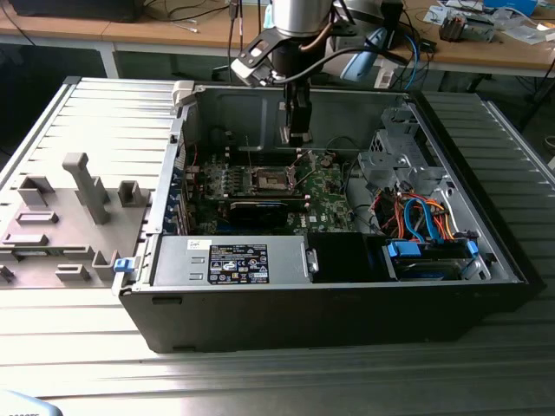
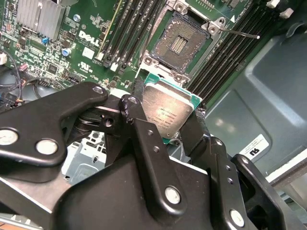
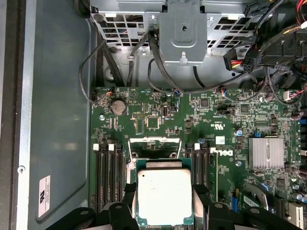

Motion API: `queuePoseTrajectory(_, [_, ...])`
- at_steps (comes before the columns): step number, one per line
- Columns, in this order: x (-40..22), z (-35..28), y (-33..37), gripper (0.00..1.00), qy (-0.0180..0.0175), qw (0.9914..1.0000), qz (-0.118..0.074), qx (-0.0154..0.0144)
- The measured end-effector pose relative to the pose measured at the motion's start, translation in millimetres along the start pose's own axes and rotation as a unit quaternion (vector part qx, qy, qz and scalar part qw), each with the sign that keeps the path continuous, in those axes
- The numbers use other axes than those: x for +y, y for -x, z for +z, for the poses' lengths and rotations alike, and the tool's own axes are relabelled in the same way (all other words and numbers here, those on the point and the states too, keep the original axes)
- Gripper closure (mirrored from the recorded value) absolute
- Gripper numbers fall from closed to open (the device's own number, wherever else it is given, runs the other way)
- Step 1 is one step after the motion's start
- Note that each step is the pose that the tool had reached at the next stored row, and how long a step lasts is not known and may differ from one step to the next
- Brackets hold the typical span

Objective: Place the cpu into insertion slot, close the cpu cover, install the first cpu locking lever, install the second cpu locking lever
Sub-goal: 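Place the cpu into insertion slot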

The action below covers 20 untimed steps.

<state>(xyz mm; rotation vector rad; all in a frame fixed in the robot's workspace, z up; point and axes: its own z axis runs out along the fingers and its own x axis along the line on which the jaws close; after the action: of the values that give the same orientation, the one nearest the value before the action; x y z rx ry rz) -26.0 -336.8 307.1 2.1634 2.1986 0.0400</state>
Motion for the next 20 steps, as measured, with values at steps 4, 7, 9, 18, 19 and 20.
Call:
queuePoseTrajectory(4, [-0.6, 0.7, 0.0, 0.45, 0.0, 1.0, 0.0, 0.0])
queuePoseTrajectory(7, [-1.0, 1.3, -0.1, 0.45, 0.0, 1.0, 0.0, 0.0])
queuePoseTrajectory(9, [-1.2, 1.7, -0.1, 0.45, 0.0, 1.0, 0.0, 0.0])
queuePoseTrajectory(18, [-2.9, 4.1, -0.1, 0.45, 0.0, 1.0, 0.0, 0.0])
queuePoseTrajectory(19, [-3.1, 4.5, -0.1, 0.45, 0.0, 1.0, 0.0, 0.0])
queuePoseTrajectory(20, [-3.2, 4.9, -0.2, 0.45, 0.0, 1.0, 0.0, 0.0])
